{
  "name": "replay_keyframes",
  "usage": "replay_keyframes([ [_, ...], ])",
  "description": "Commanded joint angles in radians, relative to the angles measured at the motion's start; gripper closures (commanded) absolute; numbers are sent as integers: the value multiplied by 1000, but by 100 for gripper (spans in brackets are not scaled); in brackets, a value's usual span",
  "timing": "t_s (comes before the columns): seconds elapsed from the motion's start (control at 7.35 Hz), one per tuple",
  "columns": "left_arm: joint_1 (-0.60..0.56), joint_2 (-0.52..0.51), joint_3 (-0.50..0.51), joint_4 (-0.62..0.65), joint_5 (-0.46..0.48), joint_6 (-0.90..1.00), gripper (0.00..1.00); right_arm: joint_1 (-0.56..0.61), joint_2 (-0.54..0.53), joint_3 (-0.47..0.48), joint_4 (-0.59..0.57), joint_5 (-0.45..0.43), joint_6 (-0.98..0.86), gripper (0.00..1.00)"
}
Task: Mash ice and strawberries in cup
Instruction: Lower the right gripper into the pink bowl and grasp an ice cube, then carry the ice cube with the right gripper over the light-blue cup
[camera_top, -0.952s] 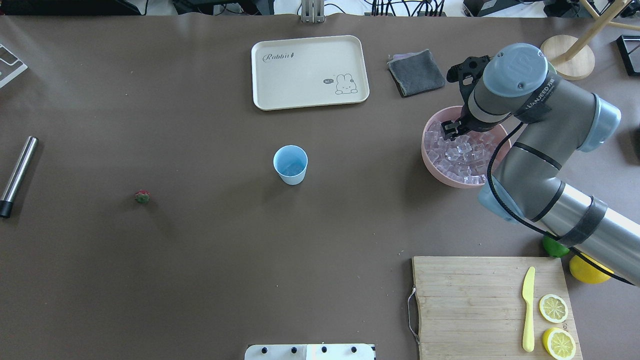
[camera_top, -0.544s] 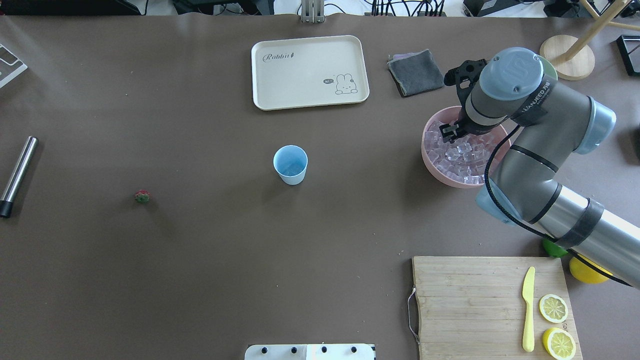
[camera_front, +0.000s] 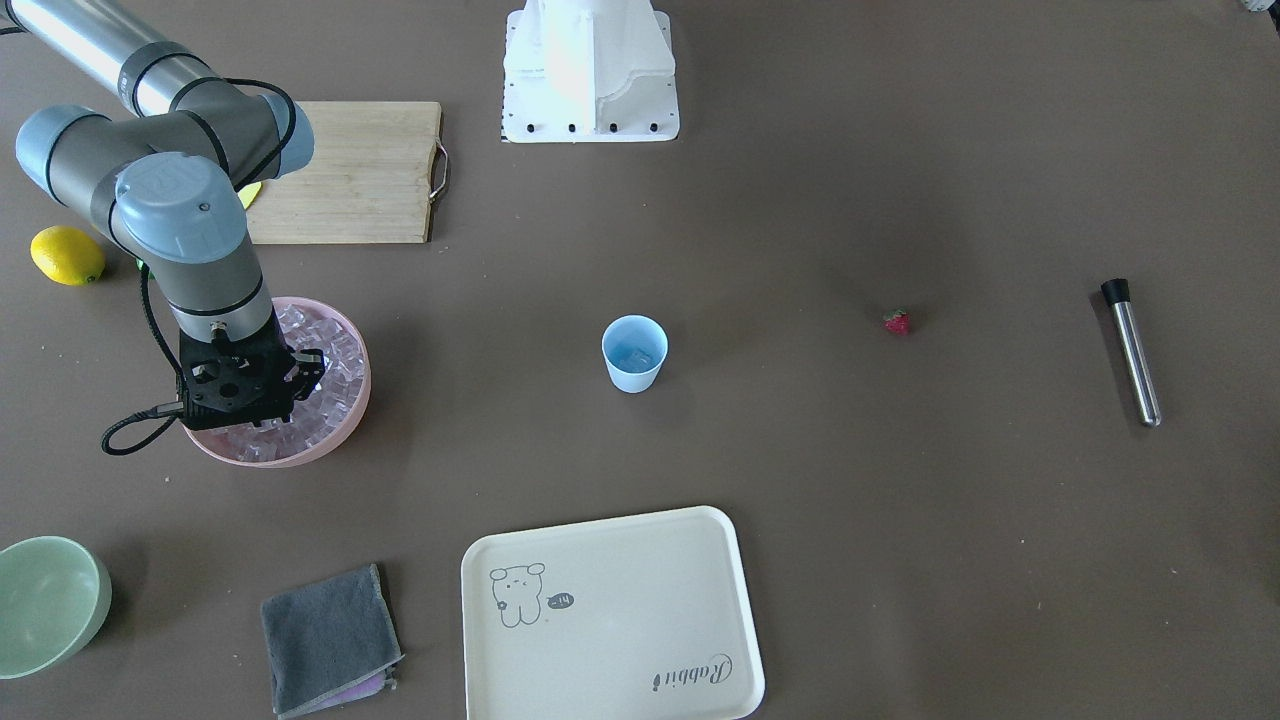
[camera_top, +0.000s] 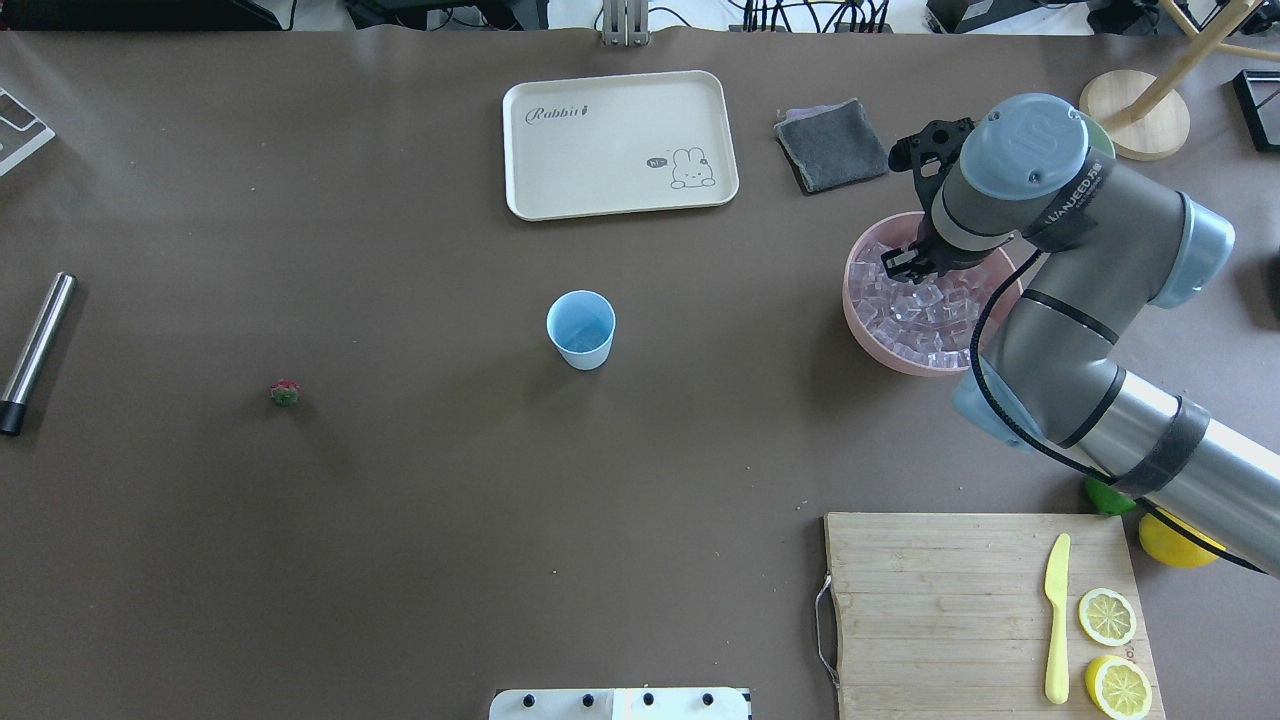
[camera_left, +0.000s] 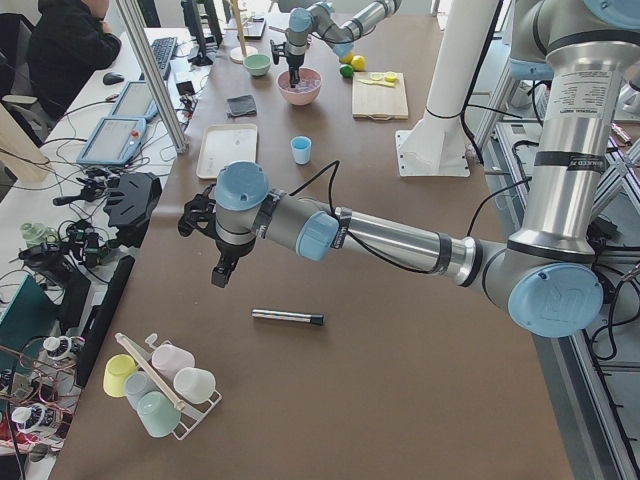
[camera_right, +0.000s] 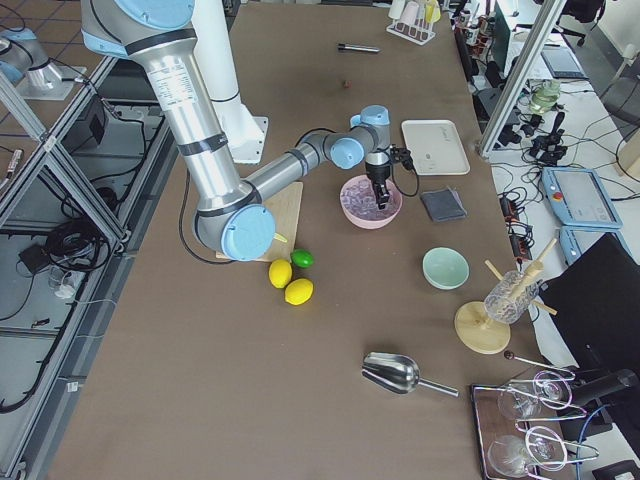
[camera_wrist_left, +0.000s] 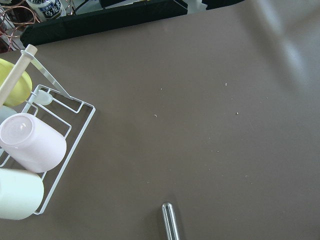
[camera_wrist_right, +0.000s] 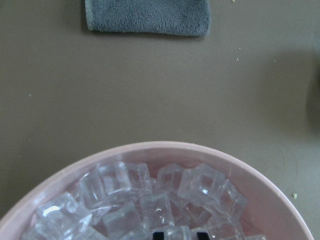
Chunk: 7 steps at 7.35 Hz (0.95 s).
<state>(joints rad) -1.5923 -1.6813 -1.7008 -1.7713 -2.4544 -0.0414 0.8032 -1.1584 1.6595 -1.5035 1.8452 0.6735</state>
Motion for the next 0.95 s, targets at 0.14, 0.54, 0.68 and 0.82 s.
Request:
replay_keyframes([
  [0.14, 0, 0, 0, 0, 0, 0, 2, 37, 2, 40, -12, 50, 0, 93],
  [0.54, 0, 0, 4, 1, 2, 0, 2, 24, 150, 77, -130, 75, 72, 95],
  [0.68, 0, 0, 1, 1, 2, 0, 2, -10, 213, 69, -133, 71, 154, 95],
  [0.82, 0, 0, 3, 1, 2, 0, 2, -56, 294, 37, -130, 62, 257, 95],
])
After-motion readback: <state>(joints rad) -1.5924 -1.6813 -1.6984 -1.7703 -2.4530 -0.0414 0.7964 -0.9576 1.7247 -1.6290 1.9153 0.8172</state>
